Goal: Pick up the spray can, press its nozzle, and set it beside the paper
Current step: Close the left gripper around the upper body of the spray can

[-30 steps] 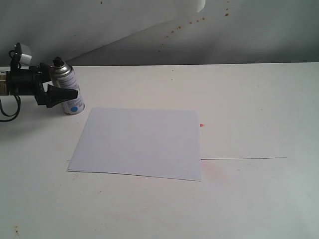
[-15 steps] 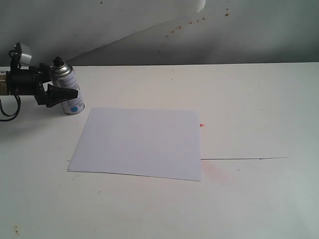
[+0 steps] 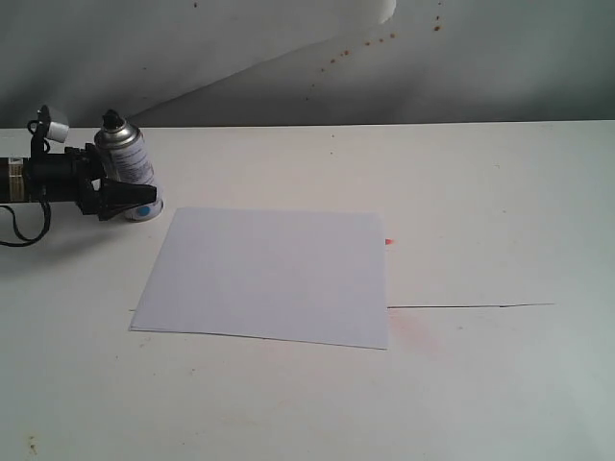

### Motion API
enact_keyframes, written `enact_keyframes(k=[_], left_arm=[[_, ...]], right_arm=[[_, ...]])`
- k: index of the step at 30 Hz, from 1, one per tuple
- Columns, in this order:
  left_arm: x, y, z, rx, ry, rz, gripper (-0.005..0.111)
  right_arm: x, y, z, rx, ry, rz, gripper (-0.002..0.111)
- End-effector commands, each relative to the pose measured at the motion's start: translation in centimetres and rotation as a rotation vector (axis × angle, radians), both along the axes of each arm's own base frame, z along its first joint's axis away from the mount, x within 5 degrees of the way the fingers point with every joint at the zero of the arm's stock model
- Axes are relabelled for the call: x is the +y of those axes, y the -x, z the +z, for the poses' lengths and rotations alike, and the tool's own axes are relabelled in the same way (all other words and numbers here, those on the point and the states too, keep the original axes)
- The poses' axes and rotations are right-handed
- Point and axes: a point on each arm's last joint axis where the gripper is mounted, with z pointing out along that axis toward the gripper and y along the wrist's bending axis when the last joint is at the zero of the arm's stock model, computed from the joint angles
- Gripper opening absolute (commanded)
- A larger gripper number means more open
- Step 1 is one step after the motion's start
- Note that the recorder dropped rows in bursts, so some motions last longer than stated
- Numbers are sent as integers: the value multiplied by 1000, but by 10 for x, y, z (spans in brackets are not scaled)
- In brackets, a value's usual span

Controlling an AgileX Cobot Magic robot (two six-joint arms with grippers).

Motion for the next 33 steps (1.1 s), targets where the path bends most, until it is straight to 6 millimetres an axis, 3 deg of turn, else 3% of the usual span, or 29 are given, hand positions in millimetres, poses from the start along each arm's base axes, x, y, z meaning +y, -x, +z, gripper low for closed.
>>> enact_keyframes(k=[1, 10, 21, 33], left_arm=[[-3, -3, 5, -13, 26, 14, 105], [-5, -5, 8, -32, 51, 32, 105], [-22, -4, 8, -37, 50, -5, 105], [-22, -4, 8, -47, 47, -8, 104]], right_arm=[[0, 0, -1, 0, 12, 3, 0], [0, 0, -1, 0, 12, 3, 0], [0, 0, -1, 0, 12, 3, 0], [0, 0, -1, 0, 12, 3, 0]])
